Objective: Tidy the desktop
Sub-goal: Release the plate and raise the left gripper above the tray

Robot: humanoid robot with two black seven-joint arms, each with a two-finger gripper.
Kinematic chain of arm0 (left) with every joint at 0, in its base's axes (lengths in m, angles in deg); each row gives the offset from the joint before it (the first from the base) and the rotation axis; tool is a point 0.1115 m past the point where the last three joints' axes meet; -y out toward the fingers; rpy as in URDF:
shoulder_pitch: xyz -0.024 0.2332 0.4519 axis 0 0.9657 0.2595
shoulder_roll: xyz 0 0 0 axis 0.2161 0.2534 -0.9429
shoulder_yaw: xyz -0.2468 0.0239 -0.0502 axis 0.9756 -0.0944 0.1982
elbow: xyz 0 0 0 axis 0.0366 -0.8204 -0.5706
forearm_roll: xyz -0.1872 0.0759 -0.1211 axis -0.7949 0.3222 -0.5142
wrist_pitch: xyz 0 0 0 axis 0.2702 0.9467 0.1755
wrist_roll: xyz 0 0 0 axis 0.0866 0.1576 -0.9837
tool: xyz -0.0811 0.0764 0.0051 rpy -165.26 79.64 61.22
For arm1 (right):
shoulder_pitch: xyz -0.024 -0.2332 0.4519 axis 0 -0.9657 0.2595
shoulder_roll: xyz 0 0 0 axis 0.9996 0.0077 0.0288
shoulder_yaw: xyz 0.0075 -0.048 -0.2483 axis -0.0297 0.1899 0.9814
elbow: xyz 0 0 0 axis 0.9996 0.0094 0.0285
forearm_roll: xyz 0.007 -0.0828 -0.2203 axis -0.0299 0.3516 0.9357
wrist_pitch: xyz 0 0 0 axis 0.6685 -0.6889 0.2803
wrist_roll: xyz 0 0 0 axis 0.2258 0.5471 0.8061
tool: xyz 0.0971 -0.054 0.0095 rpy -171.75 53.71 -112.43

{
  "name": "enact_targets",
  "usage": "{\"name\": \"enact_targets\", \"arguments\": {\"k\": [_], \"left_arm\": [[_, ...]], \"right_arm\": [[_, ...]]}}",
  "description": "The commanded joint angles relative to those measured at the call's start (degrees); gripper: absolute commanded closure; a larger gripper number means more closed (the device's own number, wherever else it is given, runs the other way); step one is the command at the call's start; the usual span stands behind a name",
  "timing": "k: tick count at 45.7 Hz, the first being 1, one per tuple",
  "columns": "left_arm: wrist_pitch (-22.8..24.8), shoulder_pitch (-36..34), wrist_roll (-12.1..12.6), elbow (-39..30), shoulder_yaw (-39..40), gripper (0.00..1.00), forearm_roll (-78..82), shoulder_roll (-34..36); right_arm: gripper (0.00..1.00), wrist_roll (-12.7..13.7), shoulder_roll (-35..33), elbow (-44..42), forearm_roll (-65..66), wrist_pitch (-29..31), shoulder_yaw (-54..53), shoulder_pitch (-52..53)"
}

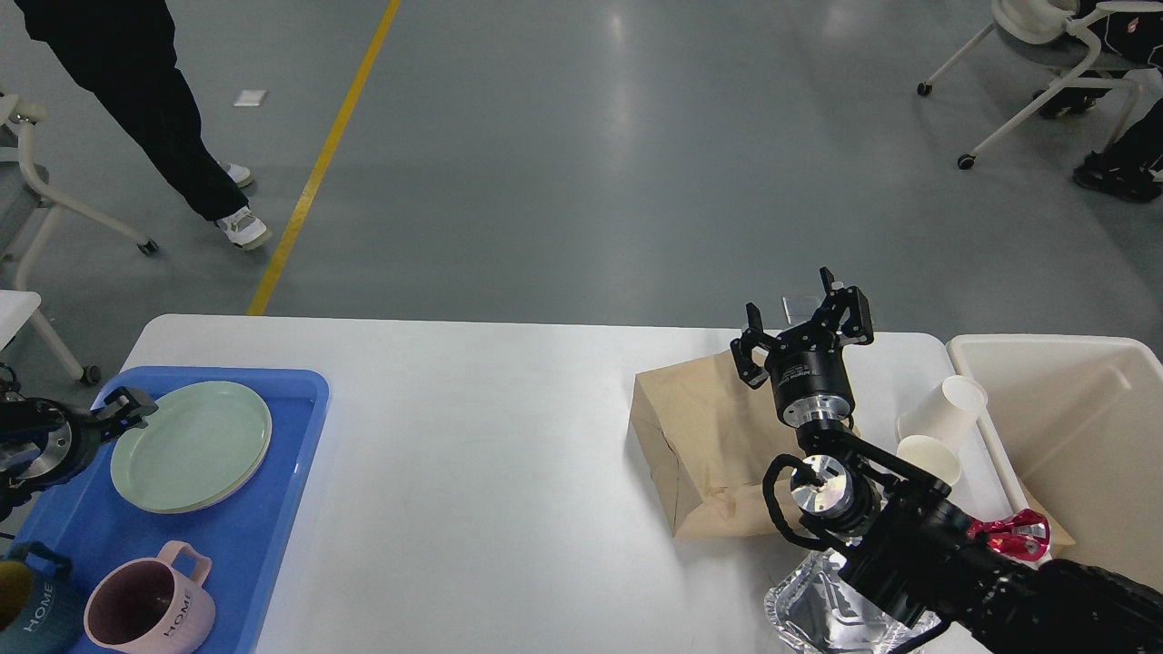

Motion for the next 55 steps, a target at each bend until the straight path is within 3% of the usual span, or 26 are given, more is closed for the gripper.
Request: {"name": "enact_targets", "arguments": {"k": [1, 9, 16, 23, 30, 39, 46, 55], "left_arm": [[7.23, -0.28, -0.14, -0.03, 2.16, 0.04, -0.1, 2.16], [13.22, -1.6, -0.23, 0.05, 2.78, 0.04, 0.25, 6.65], [12.61, -2.04, -0.32, 0.49, 9.27, 0.04, -0.98, 6.39], [7.96, 4.37, -1.9, 1.11, 23.23, 0.04, -8.61, 5.77], [0.04, 13.59, -6.38, 8.39, 45.54, 0.04, -13.9, 2.44], [-0.84, 23.35, -10.25, 17.63, 74.38, 0.04, -12.59, -6.35], [-0.32, 26.17, -14.9, 17.81, 83.89, 0.04, -12.32, -10.57], [-0.14, 27.05, -21.94, 18.33, 87.5, 0.04, -12.41, -15.06]], "right_arm": [[0.0, 0.0, 0.0, 0.0, 0.0, 0.0, 0.0, 0.0], [0.0, 0.0, 0.0, 0.0, 0.0, 0.0, 0.0, 0.0], [0.0, 0.0, 0.0, 0.0, 0.0, 0.0, 0.0, 0.0], [0.0, 0.0, 0.0, -0.09, 0.0, 0.0, 0.0, 0.0], [0.0, 0.0, 0.0, -0.09, 0.0, 0.0, 0.0, 0.0], [0.0, 0.0, 0.0, -0.09, 0.0, 0.0, 0.0, -0.09], [0.0, 0.0, 0.0, 0.0, 0.0, 0.0, 0.0, -0.09], [0.0, 0.0, 0.0, 0.0, 0.0, 0.0, 0.0, -0.09]]}}
